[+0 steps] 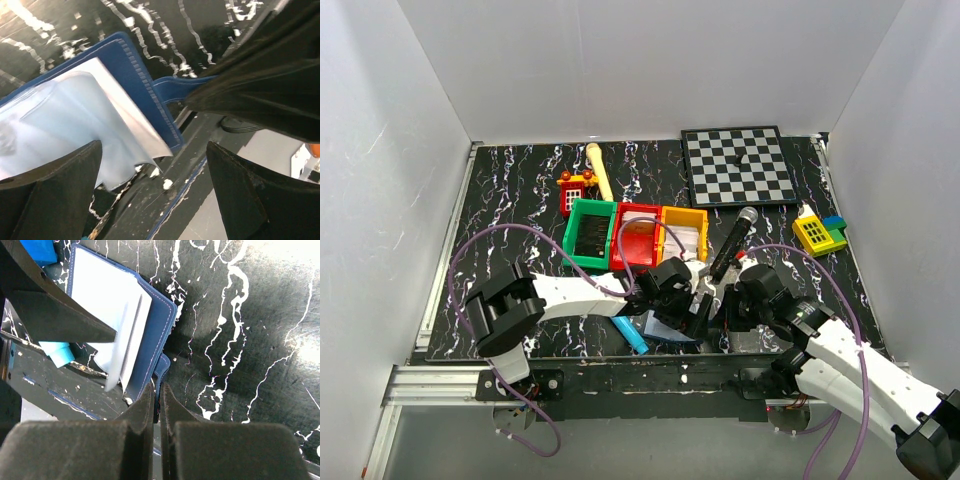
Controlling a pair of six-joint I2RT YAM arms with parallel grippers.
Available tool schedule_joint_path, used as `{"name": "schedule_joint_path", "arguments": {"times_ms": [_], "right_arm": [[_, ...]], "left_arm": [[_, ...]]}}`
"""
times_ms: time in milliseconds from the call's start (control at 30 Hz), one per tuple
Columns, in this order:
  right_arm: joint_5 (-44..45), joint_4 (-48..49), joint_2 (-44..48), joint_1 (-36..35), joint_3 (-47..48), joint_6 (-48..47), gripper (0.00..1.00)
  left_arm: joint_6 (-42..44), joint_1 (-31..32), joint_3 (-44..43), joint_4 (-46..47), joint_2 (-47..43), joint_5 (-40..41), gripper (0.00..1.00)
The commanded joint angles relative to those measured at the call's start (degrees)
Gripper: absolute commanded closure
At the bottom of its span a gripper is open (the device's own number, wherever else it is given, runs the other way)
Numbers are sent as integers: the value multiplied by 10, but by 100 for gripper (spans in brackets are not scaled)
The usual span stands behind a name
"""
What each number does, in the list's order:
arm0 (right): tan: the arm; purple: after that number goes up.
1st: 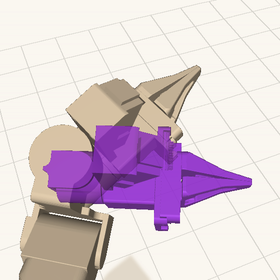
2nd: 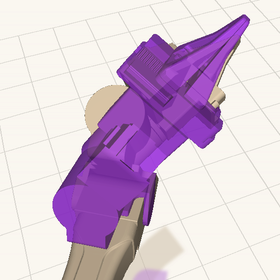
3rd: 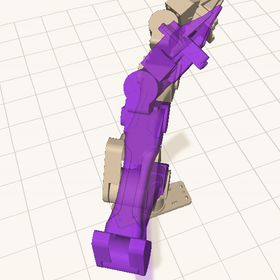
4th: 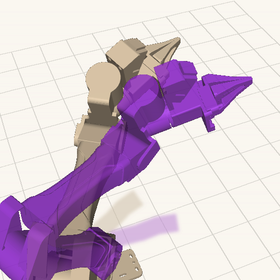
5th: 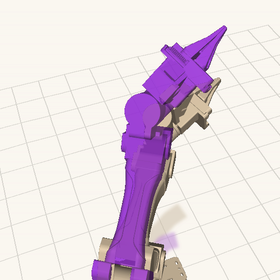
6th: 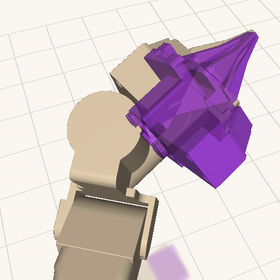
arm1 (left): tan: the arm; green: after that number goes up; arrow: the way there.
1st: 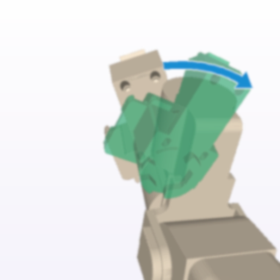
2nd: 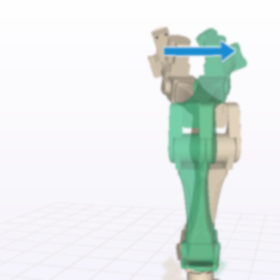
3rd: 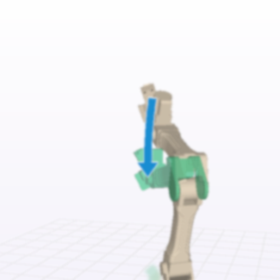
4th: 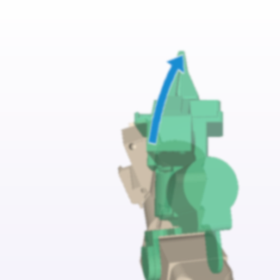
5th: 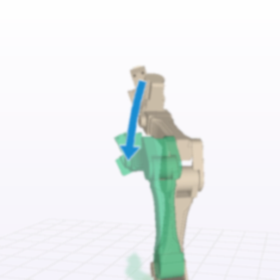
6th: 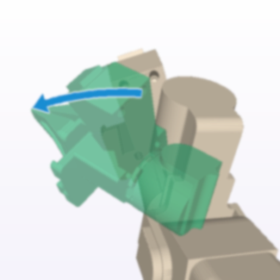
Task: Take the credit cards out of the card holder
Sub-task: Remove the credit card from the card holder.
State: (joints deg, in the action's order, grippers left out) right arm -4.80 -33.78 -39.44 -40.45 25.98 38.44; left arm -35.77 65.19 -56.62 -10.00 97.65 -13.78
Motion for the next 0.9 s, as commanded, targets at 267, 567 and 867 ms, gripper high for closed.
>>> {"name": "schedule_joint_path", "arguments": {"times_ms": [267,567,867], "right_arm": [[10,6,8,3,-3,11,99],[10,6,11,4,-4,12,99],[11,8,10,4,-4,12,99]], "left_arm": [[82,54,-83,12,-5,-31,15],[-35,-1,66,32,-141,104,10],[-62,-30,72,3,-99,104,9]]}}
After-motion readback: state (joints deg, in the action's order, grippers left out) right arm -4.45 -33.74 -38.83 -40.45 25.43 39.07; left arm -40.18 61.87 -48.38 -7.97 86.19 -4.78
